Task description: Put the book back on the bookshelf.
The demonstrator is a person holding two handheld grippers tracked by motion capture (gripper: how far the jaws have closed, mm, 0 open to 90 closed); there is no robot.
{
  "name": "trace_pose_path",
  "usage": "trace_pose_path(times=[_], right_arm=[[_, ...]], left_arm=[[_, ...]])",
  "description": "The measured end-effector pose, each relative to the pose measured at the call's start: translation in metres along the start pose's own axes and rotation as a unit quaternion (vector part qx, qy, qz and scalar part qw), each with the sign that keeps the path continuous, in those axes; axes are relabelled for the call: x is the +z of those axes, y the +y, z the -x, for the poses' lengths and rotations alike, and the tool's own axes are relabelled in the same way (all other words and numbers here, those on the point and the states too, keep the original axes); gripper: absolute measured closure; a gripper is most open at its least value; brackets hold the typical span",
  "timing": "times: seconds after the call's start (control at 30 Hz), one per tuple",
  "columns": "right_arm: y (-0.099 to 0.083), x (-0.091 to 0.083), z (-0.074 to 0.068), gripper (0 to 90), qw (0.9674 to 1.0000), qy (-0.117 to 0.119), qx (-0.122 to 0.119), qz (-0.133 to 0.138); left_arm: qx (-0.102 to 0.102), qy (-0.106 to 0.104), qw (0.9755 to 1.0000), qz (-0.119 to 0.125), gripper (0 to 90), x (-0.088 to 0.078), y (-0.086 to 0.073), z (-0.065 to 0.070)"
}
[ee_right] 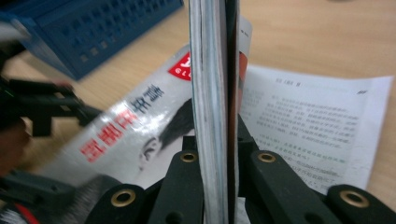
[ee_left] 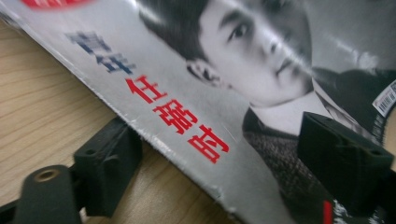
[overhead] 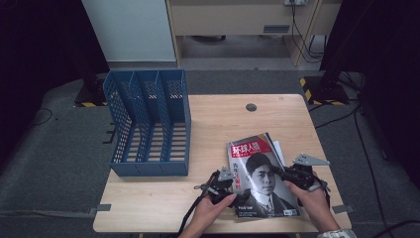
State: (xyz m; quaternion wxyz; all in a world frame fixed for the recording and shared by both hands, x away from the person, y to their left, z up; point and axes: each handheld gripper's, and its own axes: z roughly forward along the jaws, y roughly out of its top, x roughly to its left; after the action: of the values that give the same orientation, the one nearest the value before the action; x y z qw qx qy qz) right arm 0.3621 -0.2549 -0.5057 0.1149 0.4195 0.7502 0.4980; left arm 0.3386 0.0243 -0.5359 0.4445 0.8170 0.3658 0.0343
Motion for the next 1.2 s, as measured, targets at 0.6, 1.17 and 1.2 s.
trace_pose_path(times=[0.6, 1.17, 1.2], right_arm=[[-0.01, 0.019, 0.0, 36.4, 0.9906, -0.089, -0.026, -0.101], [-0.016, 0.024, 0.006, 13.0, 0.9869, -0.096, -0.025, -0.127], [-0.016, 0.024, 0.006, 14.8, 0.9864, -0.1, -0.029, -0.127]], left_arm=[[0.018, 0.029, 0.9994, -0.001, 47.0, -0.009, -0.004, -0.007], [0.05, 0.058, 0.997, -0.011, 48.6, -0.009, -0.004, 0.001], [0.049, 0.058, 0.997, -0.011, 48.6, -0.009, -0.004, 0.001]])
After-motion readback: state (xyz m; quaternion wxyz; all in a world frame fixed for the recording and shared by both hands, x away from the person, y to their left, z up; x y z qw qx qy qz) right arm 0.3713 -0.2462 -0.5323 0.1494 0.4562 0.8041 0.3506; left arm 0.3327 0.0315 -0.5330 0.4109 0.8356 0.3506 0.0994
